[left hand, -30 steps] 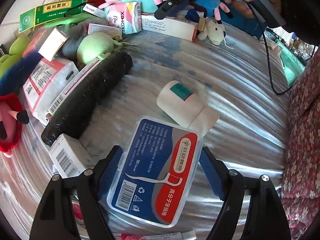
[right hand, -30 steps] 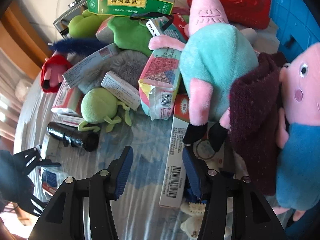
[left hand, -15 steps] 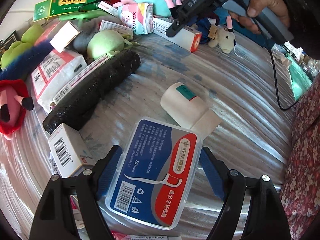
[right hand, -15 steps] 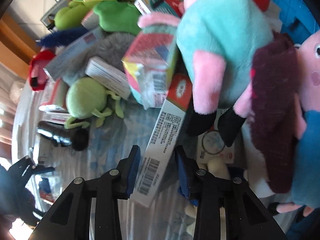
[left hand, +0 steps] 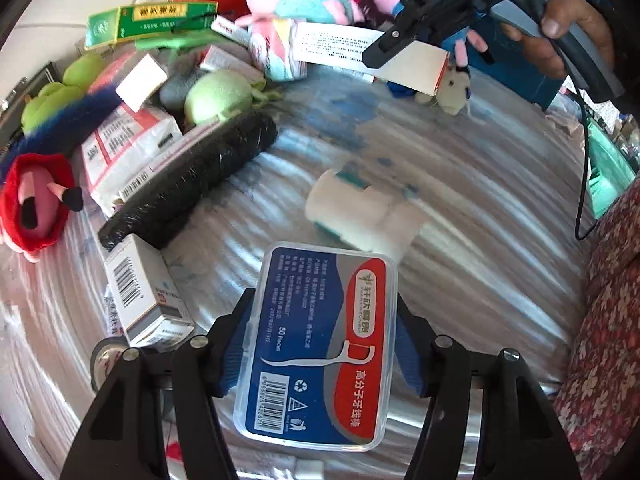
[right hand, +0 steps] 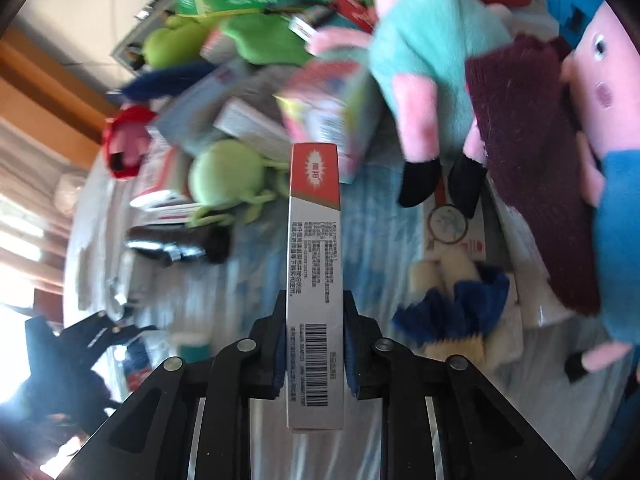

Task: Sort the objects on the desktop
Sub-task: 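Carry both boxes over the blue crate and open both tools to drop them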

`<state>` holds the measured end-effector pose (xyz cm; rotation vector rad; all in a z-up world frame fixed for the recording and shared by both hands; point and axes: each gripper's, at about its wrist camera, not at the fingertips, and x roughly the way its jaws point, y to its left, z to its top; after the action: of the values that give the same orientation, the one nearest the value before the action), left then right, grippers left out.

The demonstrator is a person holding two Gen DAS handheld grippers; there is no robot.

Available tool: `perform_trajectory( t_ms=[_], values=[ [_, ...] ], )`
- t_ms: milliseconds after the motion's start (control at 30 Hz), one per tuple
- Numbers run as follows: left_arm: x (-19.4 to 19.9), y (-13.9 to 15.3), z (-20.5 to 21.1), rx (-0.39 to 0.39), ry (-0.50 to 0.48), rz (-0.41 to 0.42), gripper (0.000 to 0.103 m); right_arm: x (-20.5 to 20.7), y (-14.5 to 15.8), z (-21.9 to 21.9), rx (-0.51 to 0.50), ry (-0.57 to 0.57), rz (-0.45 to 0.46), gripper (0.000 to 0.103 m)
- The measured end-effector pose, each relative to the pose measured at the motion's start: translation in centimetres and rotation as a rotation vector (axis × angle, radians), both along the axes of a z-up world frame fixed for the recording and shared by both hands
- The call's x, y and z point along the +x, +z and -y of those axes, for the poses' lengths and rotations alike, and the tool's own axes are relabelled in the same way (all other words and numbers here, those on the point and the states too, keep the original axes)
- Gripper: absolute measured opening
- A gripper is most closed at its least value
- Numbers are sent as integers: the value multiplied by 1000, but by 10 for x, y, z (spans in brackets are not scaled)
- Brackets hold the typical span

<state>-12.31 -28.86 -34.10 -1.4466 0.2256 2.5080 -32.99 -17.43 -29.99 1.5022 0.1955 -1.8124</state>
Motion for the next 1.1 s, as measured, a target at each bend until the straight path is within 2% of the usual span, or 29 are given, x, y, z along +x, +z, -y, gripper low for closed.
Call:
perform_trajectory(
  t_ms=[200,367,433,600,833,967,1100],
  values=[
    [12,35,-4,-23,56,-99,61,39,46,4,-81,38,-107,22],
    [13,86,-12,-56,93,-243,61,68,96,-16,-169,41,-218,22],
    [13,108,-15,-45,104,-289,61,78,117,-25,-205,21,-260,22],
    [6,164,-43,-49,45,-409,61,97,171,-64,-285,-44,-353,22],
    [-28,240,-119,3,-87,-548,61,119,241,-141,-382,-168,-502,22],
    [-49,277,-175,15,-162,-623,61,122,268,-190,-386,-245,-589,22],
    [-82,307,-231,53,-196,-662,61,118,289,-239,-375,-305,-640,22]
  ],
)
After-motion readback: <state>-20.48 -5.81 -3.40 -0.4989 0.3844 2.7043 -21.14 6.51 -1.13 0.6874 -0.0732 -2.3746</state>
